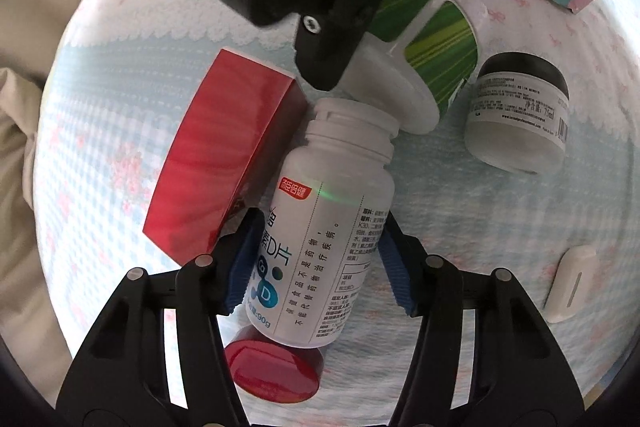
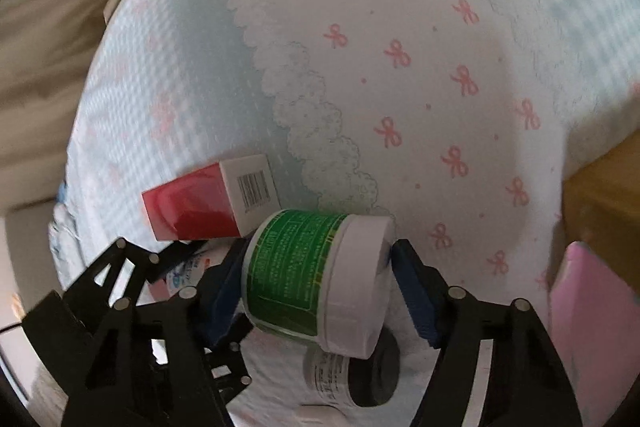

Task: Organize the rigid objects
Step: 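Grasp the white vitamin bottle with the left tool while the right tool grasps the green-striped jar, then carry the white bottle and green-striped jar with both tools to the cardboard box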

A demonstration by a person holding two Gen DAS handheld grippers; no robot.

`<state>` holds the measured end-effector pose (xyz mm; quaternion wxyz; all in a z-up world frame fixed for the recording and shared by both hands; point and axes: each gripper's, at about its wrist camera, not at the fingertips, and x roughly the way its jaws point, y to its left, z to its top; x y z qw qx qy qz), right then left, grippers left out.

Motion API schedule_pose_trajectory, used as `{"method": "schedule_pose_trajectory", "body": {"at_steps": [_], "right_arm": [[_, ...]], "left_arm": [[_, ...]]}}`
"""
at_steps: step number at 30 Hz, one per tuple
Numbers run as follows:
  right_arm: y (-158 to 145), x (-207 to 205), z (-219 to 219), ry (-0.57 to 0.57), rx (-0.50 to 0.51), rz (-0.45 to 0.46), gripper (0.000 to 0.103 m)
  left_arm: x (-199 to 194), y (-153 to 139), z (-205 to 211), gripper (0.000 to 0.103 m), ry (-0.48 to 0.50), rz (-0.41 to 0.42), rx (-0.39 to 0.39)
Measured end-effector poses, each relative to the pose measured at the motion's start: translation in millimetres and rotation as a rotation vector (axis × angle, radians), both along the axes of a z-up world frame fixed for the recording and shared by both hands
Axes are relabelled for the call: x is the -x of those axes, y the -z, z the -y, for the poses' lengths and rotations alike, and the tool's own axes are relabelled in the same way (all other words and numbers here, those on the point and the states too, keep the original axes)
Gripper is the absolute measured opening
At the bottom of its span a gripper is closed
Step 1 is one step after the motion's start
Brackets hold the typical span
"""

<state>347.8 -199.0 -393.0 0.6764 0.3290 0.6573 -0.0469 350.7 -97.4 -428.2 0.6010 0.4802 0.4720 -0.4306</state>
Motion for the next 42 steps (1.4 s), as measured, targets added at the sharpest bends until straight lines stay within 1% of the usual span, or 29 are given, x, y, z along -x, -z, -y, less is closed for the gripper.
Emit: {"method": "schedule_pose_trajectory", "body": {"at_steps": [4,5,10,13,15,18,21,26,30,32,33,35,37,38,39,40,41,42], "right_arm": [[-7,1,-6,-0.031,0.036,-0.005,0.063],[-9,3,-7,-0.041,0.049,-0.006,0.062],[-15,12,-7,-0.09,0.138,-0.019,0.06],[-16,16,-7,-0.091,0.139,-0.011,0.06],[-18,17,-9,-0.091,0.142,-0.003,0.059],[-25,26,-4,-0.085,0.165,0.007,0.059],[-35,32,-4,-0.06,0.152,0.031,0.059],[-67,49,-8,-0.062,0.166,0.087,0.058],[-99,66,-11,-0.073,0.167,0.126,0.058],[-120,77,-14,-0.08,0.171,0.146,0.058],[-130,82,-15,-0.077,0.163,0.154,0.058],[-150,93,-13,-0.069,0.143,0.169,0.058],[-175,107,-8,-0.069,0.131,0.185,0.058],[-186,112,-8,-0.072,0.13,0.193,0.058],[-196,117,-6,-0.078,0.128,0.202,0.058],[-208,122,-3,-0.086,0.126,0.213,0.058],[-218,126,0,-0.092,0.121,0.223,0.058],[-226,131,4,-0.097,0.116,0.232,0.058]], "left_arm": [[-2,-6,-3,0.053,-0.042,-0.031,0.024],[-6,-9,-10,0.053,-0.049,-0.034,0.03],[-5,-18,-20,0.053,-0.107,-0.048,0.058],[1,-29,-23,0.053,-0.155,-0.065,0.087],[5,-35,-22,0.053,-0.175,-0.061,0.1],[8,-47,-22,0.053,-0.218,-0.058,0.121],[12,-64,-27,0.053,-0.277,-0.059,0.15],[19,-99,-41,0.053,-0.398,-0.063,0.211],[32,-137,-53,0.053,-0.489,-0.072,0.266],[37,-149,-58,0.053,-0.509,-0.066,0.286],[46,-162,-60,0.053,-0.518,-0.066,0.296],[54,-176,-57,0.053,-0.532,-0.068,0.317],[70,-201,-55,0.053,-0.54,-0.061,0.345],[73,-203,-56,0.053,-0.542,-0.057,0.355],[77,-214,-57,0.053,-0.544,-0.05,0.366],[84,-226,-52,0.053,-0.549,-0.045,0.378],[88,-230,-49,0.053,-0.553,-0.044,0.386],[94,-241,-43,0.053,-0.559,-0.044,0.4]]}}
